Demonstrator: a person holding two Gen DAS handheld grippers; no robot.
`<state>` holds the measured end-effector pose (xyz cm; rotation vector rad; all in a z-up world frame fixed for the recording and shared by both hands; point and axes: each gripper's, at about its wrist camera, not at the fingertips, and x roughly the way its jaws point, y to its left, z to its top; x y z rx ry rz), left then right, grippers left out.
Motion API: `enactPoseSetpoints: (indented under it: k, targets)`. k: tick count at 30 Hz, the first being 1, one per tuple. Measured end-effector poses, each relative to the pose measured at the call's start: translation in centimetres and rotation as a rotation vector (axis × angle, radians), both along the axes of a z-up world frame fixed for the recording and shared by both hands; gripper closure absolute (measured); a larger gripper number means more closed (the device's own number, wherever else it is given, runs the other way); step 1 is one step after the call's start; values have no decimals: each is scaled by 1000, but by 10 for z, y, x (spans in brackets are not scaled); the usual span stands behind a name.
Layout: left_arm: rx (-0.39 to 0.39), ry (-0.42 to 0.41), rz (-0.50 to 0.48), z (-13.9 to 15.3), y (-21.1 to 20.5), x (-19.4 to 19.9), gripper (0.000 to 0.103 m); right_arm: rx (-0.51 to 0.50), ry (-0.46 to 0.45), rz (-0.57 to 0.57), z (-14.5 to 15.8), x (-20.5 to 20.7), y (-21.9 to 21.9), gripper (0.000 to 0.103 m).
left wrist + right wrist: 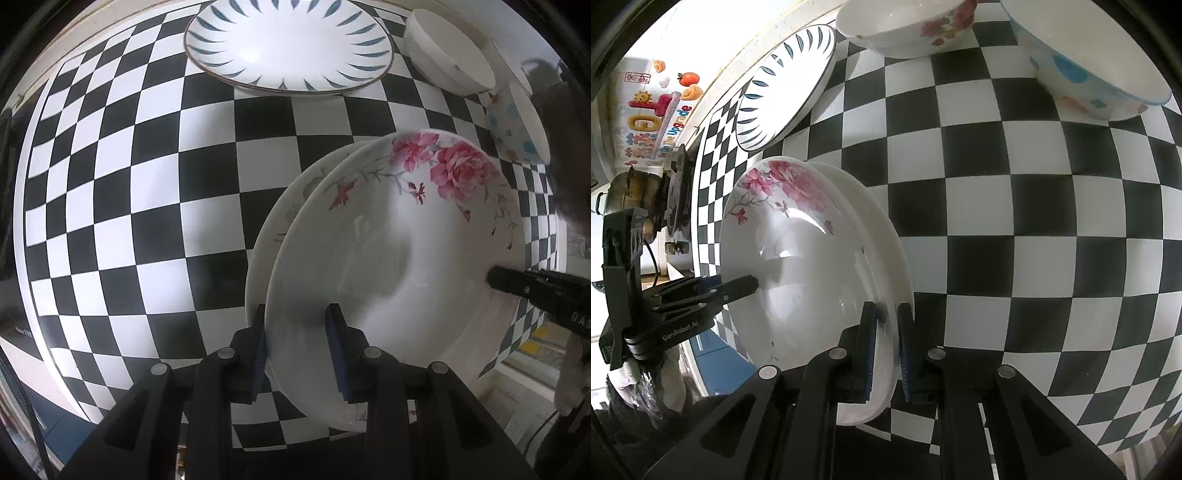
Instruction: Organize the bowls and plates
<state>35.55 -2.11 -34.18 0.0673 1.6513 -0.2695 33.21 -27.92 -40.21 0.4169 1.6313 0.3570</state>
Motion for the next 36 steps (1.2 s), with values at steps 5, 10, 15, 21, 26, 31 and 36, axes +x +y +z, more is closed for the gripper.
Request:
enactPoseSetpoints:
  k: [5, 10, 15, 21, 26, 31, 36]
  targets:
    - [44, 8, -60, -2, -12, -1, 75, -4, 6, 1, 0, 2, 1, 89]
    - [69, 0, -87, -1, -22, 0, 76, -12, 25, 1, 0, 3, 0, 87]
    - [77, 4, -93, -1, -29, 2, 76, -28, 29, 18, 0, 4, 2, 87]
    - [70, -6, -74, 2, -20, -4, 75, -83, 40, 41, 0, 3, 7, 81]
    - [71, -29, -27, 12, -6, -5, 75, -83, 38, 34, 5, 3, 6, 80]
    - [29, -96, 65, 42, 13, 1, 75, -98, 9, -1, 21, 9, 0, 80]
    - [-9, -174, 162, 70, 34, 32, 73, -48, -55, -22, 56, 32, 4, 76]
